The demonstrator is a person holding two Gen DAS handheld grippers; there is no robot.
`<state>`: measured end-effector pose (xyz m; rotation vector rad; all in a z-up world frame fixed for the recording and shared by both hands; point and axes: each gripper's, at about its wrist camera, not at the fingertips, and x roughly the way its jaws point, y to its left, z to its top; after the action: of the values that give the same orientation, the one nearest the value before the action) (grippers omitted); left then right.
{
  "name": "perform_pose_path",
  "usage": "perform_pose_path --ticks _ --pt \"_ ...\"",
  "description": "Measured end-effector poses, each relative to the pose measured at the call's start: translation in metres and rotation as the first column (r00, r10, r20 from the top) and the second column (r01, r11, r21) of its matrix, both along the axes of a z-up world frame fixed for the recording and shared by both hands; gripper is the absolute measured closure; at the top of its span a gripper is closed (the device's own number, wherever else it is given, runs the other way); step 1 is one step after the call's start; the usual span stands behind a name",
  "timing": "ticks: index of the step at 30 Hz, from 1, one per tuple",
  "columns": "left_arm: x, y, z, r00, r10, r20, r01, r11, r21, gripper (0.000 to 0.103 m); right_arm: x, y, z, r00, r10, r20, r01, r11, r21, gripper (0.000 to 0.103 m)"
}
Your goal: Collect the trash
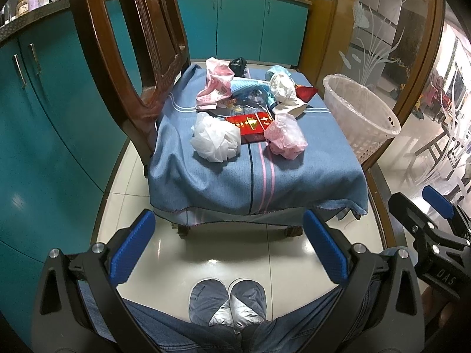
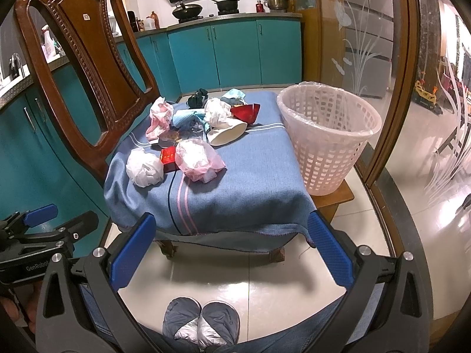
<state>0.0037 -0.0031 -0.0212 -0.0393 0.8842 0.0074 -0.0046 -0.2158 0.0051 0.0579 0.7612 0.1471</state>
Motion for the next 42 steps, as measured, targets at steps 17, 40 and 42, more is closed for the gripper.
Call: perform_pose_path --ticks 17,40,42 --pt "0.003 0.0 -0.008 0.994 -0.031 0.109 0.028 0.999 0.024 0.003 0.023 0.002 -0.014 0.999 0.032 0.002 -0.032 0.999 0.013 0.003" --pt "0.078 0.008 -0.041 0.995 -0.077 0.057 0.072 0.993 0.089 0.003 0.147 0.05 -0.075 0.983 0.181 -0.041 -0.18 0.983 0.024 0.057" --pt "0.1 0.003 -0.045 0.994 -0.092 0.064 0.087 0.993 0.076 0.003 0.126 0.03 -0.065 0.987 0.161 -0.008 -0.16 0.986 0.045 0.057"
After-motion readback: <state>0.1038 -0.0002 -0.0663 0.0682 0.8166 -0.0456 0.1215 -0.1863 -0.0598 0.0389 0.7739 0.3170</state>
